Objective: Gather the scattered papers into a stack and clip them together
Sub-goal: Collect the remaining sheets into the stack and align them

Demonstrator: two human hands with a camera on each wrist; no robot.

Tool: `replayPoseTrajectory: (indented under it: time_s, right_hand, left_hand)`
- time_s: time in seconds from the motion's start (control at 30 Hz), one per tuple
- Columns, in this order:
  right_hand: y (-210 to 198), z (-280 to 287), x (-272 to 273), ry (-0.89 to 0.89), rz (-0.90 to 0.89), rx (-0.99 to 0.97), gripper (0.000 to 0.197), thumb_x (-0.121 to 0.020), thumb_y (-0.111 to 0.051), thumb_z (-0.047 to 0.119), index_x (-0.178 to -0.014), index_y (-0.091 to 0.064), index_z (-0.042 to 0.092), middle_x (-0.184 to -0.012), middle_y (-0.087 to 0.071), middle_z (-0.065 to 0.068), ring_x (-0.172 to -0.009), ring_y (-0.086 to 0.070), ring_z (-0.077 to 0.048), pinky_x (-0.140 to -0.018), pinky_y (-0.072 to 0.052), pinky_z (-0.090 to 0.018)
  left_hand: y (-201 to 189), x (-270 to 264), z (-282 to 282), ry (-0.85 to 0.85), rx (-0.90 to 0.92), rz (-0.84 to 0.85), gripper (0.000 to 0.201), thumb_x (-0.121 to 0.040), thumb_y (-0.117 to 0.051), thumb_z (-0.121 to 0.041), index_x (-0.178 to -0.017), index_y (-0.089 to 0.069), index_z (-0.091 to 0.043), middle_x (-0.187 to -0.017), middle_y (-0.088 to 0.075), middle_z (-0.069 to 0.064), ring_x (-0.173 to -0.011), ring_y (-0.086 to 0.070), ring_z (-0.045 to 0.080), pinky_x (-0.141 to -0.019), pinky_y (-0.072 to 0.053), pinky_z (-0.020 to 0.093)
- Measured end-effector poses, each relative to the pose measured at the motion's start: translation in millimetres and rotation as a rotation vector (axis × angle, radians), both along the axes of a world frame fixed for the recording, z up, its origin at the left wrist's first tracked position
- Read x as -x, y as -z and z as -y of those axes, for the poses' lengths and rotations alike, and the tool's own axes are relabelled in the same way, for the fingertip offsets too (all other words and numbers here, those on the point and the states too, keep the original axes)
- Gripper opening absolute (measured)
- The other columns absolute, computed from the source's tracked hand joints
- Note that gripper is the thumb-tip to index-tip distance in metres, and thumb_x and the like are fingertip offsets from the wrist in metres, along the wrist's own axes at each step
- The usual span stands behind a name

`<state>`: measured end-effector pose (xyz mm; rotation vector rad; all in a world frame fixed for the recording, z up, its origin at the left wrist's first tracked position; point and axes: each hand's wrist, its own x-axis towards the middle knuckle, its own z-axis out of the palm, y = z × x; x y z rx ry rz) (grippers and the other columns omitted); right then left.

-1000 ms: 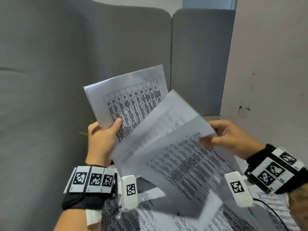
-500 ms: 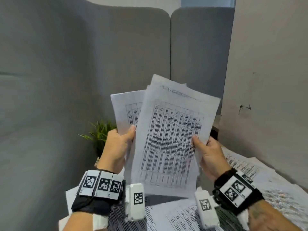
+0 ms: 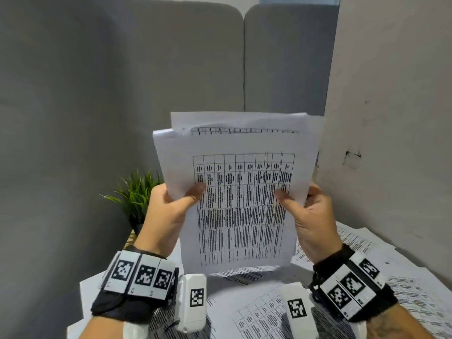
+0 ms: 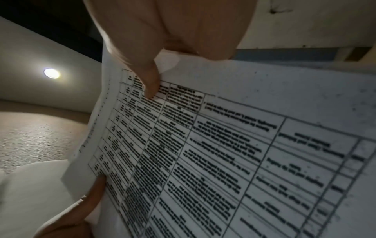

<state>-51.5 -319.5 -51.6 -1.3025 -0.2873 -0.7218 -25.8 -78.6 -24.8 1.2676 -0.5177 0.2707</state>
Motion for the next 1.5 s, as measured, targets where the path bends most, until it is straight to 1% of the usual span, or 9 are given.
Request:
replayPoseTrajectory:
  time_s: [0.3,0.4,0.5,0.63,0.93,1.13,1.27,1.37,1.5]
  right_hand:
    - [20,9,0,-0.111,-0.187,0.109,0.029,-0.081,-0.073,0.005,-0.107,-0.068,0.016,-0.106,-0.076,0.0,-0.1,-0.072,-0.015,-0.09,-0.055,-0.033]
    - [27,7,-4,-0.116,-0.241,0.116,0.032,-0.078,-0.075,0.013,-0.109,-0.068,0.013,-0.107,-0.076,-0.002,-0.102,-0.071,-0.017,-0.096,-0.054,-0.043]
    - [21,6,-1,-0.09,-0.193,0.132,0.027,-0.082,-0.073,0.008,-0.108,-0.068,0.017,-0.105,-0.076,0.002,-0.099,-0.072,-0.013,-0.089,-0.058,-0.033]
    - [12,6,5,-0.157,-0.087,0.09,0.034,-0.075,-0.074,0.006,-0.109,-0.07,0.011,-0.105,-0.077,-0.002,-0.099,-0.072,-0.014,-0.079,-0.057,-0.022]
    - [26,2,-1,-0.241,-0.294,0.132,0.037,-0.072,-0.077,0.022,-0.108,-0.068,0.017,-0.107,-0.076,-0.001,-0.102,-0.071,-0.016,-0.098,-0.051,-0.041]
    - [19,1,4,-0.222,-0.271,0.127,0.04,-0.077,-0.072,0.023,-0.115,-0.066,0.013,-0.111,-0.075,-0.001,-0.105,-0.071,-0.017,-0.093,-0.053,-0.038]
    - [23,1,3,-0.24,-0.286,0.138,0.039,-0.078,-0.073,0.022,-0.114,-0.068,0.01,-0.112,-0.075,-0.004,-0.108,-0.07,-0.018,-0.096,-0.051,-0.037]
    - [23,2,3,-0.259,-0.293,0.118,0.038,-0.077,-0.074,0.02,-0.113,-0.068,0.009,-0.112,-0.075,-0.006,-0.107,-0.07,-0.021,-0.094,-0.052,-0.037]
    - [23,3,4,-0.274,-0.289,0.099,0.06,-0.062,-0.088,0.042,-0.112,-0.069,0.013,-0.112,-0.075,-0.006,-0.107,-0.07,-0.019,-0.089,-0.053,-0.033]
  left_hand:
    - [12,-3,3,0.092,-0.148,-0.045,0.073,-0.055,-0.09,-0.039,-0.118,-0.065,-0.01,-0.117,-0.072,0.01,-0.113,-0.066,0.026,-0.104,-0.047,0.048]
    - [15,-3,4,0.087,-0.165,-0.059,0.063,-0.065,-0.085,-0.028,-0.12,-0.063,-0.009,-0.117,-0.072,0.009,-0.113,-0.066,0.024,-0.105,-0.045,0.049]
    - [11,-2,2,0.073,-0.13,-0.065,0.052,-0.071,-0.073,-0.011,-0.121,-0.062,-0.007,-0.117,-0.072,0.008,-0.114,-0.066,0.023,-0.106,-0.045,0.048]
    - [-1,2,-5,0.067,-0.135,-0.003,0.041,-0.077,-0.072,-0.01,-0.117,-0.066,-0.013,-0.118,-0.071,0.008,-0.115,-0.065,0.024,-0.099,-0.049,0.041]
    - [2,1,-8,0.058,-0.132,-0.076,0.031,-0.081,-0.071,-0.012,-0.111,-0.067,-0.004,-0.112,-0.072,0.015,-0.111,-0.066,0.031,-0.095,-0.053,0.042]
    - [-4,6,-3,0.054,-0.134,-0.041,0.033,-0.084,-0.068,-0.013,-0.117,-0.065,-0.011,-0.117,-0.072,0.008,-0.115,-0.065,0.023,-0.1,-0.048,0.041]
    - [-12,9,-4,-0.173,-0.136,0.085,0.033,-0.077,-0.079,-0.012,-0.108,-0.067,-0.015,-0.104,-0.075,0.007,-0.101,-0.07,0.028,-0.09,-0.056,0.046]
    - [-18,12,-3,-0.346,-0.176,0.293,0.067,-0.081,-0.075,0.0,-0.135,-0.047,-0.03,-0.114,-0.065,0.005,-0.099,-0.068,0.019,-0.085,-0.058,0.035]
    - [-21,13,-3,-0.446,-0.308,0.474,0.067,-0.083,-0.07,0.005,-0.137,-0.049,-0.029,-0.131,-0.058,-0.006,-0.117,-0.06,0.017,-0.099,-0.052,0.042]
